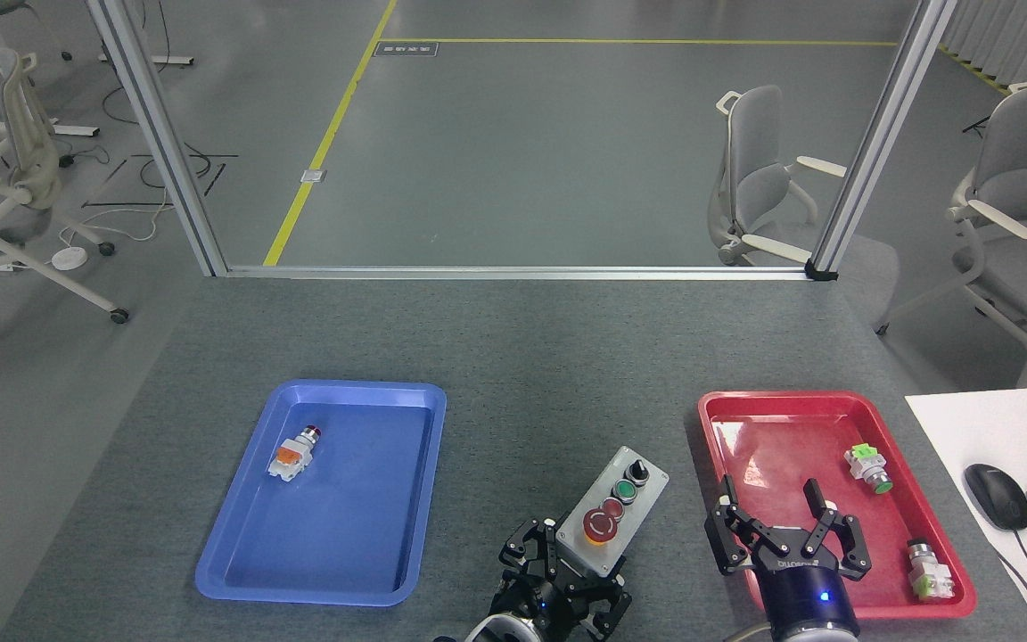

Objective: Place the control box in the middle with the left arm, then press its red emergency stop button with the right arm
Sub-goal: 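Set the control box down, open left gripper and withdraw it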

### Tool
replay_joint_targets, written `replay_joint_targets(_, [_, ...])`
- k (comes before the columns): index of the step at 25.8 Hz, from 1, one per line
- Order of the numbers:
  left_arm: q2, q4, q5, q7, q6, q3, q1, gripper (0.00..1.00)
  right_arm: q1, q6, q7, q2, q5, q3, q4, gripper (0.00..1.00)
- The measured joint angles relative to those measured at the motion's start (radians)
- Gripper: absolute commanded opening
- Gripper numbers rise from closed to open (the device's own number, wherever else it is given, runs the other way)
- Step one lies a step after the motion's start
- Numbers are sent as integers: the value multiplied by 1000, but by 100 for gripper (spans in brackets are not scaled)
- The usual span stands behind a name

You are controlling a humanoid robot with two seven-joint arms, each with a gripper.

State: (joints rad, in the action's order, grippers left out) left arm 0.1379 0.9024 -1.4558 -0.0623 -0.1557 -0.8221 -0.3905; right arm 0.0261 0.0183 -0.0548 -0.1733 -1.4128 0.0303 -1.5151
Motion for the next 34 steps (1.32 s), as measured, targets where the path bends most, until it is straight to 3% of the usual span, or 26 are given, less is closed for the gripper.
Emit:
replay_joint_targets(1, [0,0,0,1,-1,0,-1,91,0,0,0,0,0,0,0,97])
replay_joint_targets(3, [-1,0,2,5,-5,1,-2,96,0,0,0,1,0,-1,1,97])
replay_joint_targets(12, [-15,30,3,-8,3,8,8,99,0,0,2,5,-1,-4,5,93])
replay_joint_targets(14, [-47,80,3,-10,9,9,26,99,0,0,7,7,-2,-5,5,90])
replay_joint_targets(17, [-149,212,5,-9,15,11,72,99,0,0,2,12,-3,-12,7,85])
replay_joint_targets(25, [-392,543,14,-10,103,130,263,99,0,6,-3,26,-3,-43,12,50])
replay_joint_targets(29, [-439,665,26,-15,242,355,381,99,-1,26,4,32,-3,-55,13,33])
replay_joint_targets(33, [-441,724,109,-17,400,655,440,99,-3,68,9,39,-3,-68,13,3])
replay_joint_targets(34, [-440,727,141,-18,426,723,443,99,-4,83,12,40,-3,-70,13,0])
